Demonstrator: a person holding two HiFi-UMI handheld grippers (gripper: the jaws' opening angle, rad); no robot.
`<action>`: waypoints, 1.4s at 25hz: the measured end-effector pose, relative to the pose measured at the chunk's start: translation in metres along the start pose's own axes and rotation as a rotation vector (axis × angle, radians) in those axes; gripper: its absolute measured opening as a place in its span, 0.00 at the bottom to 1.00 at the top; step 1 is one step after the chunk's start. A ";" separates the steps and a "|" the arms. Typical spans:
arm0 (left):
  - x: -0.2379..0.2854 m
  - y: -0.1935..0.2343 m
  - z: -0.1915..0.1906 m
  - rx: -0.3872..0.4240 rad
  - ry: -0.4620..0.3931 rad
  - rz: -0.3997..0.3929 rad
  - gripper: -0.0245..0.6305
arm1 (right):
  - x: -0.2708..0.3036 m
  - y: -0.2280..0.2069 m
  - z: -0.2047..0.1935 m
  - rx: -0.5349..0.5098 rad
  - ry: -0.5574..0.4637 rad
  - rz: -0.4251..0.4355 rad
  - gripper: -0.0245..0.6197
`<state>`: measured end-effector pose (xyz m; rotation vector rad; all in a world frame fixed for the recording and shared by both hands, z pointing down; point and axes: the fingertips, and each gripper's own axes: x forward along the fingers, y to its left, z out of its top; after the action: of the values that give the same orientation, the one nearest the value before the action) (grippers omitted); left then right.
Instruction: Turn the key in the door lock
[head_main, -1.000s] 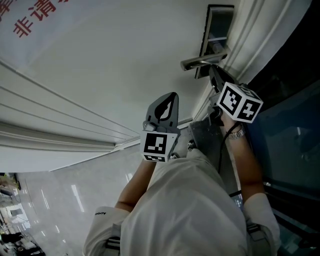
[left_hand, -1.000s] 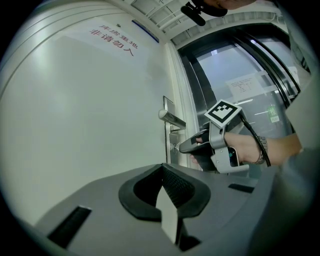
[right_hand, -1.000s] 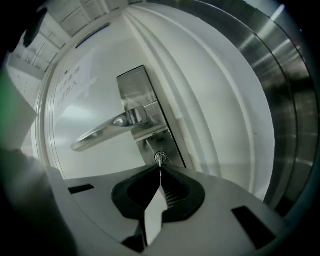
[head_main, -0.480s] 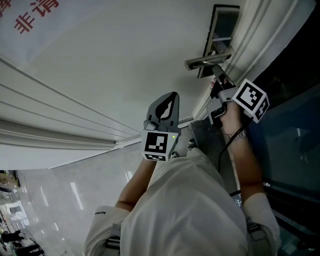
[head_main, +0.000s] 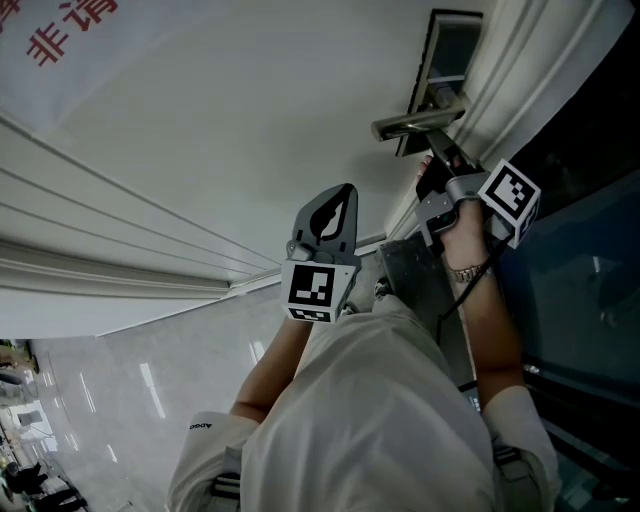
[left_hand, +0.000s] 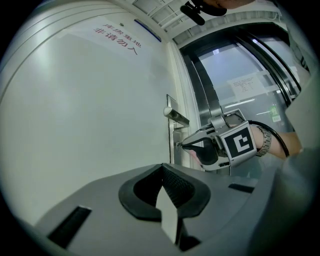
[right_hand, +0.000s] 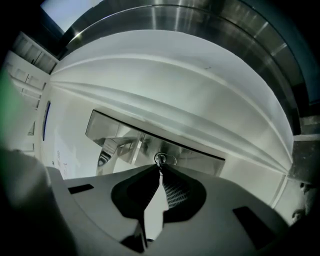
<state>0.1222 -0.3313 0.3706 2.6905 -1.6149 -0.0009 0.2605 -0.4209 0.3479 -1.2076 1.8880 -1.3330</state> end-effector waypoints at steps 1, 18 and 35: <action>0.000 0.000 0.000 0.000 -0.001 0.001 0.05 | 0.000 0.000 0.000 -0.001 0.001 0.001 0.06; 0.004 -0.012 -0.001 0.001 -0.005 -0.018 0.05 | -0.011 0.004 -0.020 -0.552 0.152 -0.001 0.19; 0.004 -0.020 -0.001 0.002 -0.003 -0.026 0.05 | -0.014 0.010 -0.005 -1.564 0.115 -0.274 0.22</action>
<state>0.1417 -0.3253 0.3717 2.7135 -1.5819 -0.0038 0.2594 -0.4050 0.3400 -2.0606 2.9297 0.3321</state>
